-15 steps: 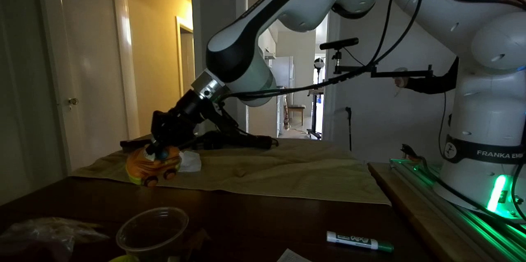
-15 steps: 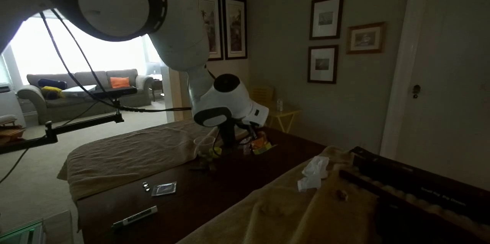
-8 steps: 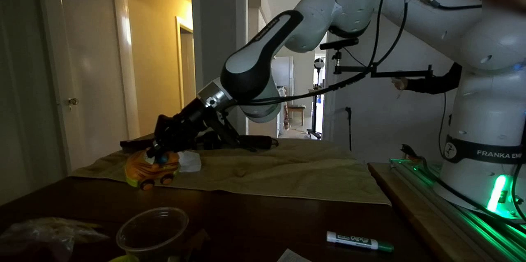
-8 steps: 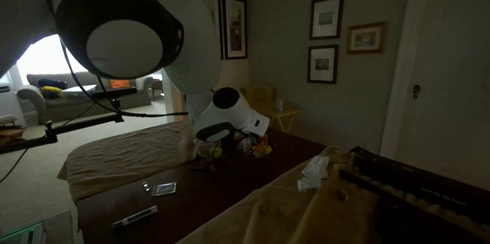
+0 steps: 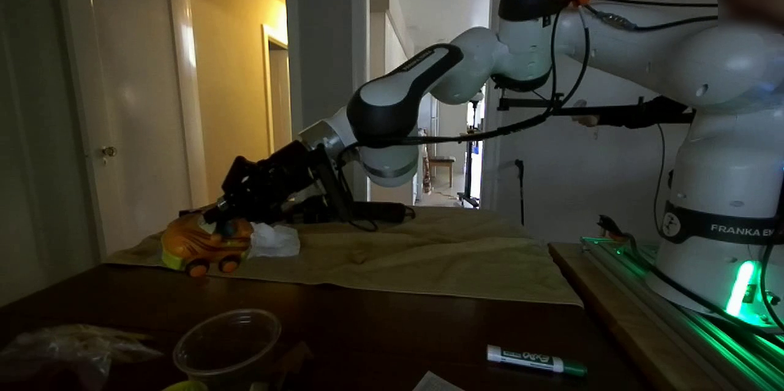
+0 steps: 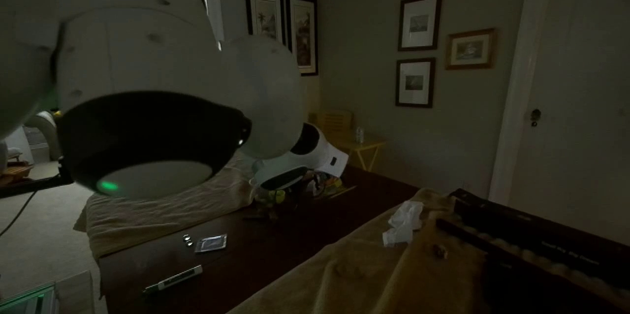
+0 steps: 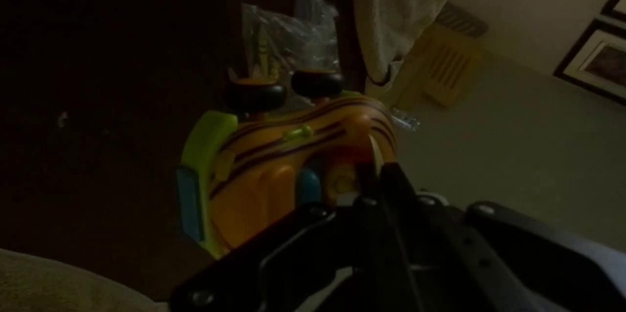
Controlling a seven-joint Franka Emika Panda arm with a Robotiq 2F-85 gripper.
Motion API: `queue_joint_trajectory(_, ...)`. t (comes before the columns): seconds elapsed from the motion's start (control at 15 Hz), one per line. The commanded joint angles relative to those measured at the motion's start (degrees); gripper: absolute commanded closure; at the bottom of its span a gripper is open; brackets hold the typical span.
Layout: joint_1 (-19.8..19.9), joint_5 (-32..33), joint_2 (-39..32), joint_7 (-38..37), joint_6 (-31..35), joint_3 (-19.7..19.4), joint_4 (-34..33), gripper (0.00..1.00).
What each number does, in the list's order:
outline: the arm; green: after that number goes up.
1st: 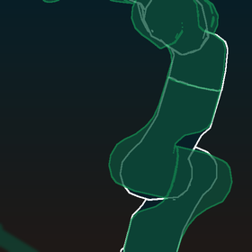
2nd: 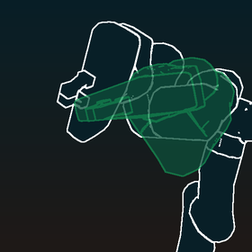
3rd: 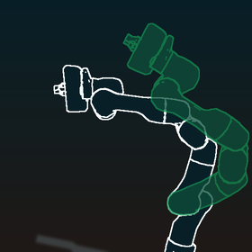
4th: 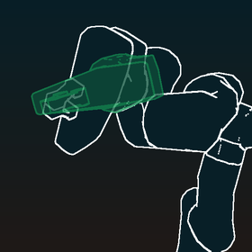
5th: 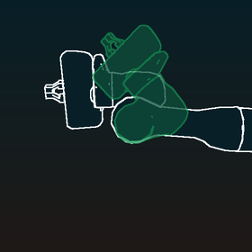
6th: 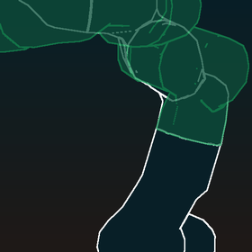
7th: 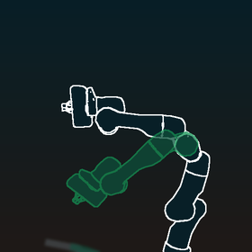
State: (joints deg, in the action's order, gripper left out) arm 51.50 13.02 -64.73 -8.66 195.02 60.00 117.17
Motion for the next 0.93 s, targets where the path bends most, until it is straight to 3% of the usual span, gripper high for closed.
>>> queue_joint_trajectory(0.0,8.91,2.12,-7.76,4.72,-13.66,9.26,-0.04,0.98)
queue_joint_trajectory(0.33,12.71,-8.93,-6.59,10.03,-32.44,11.58,-1.74,0.98)
queue_joint_trajectory(0.6,12.01,-17.34,-1.70,10.02,-46.15,9.50,-4.93,0.98)
queue_joint_trajectory(0.87,9.90,-22.83,6.54,7.15,-53.87,6.31,-7.44,0.98)
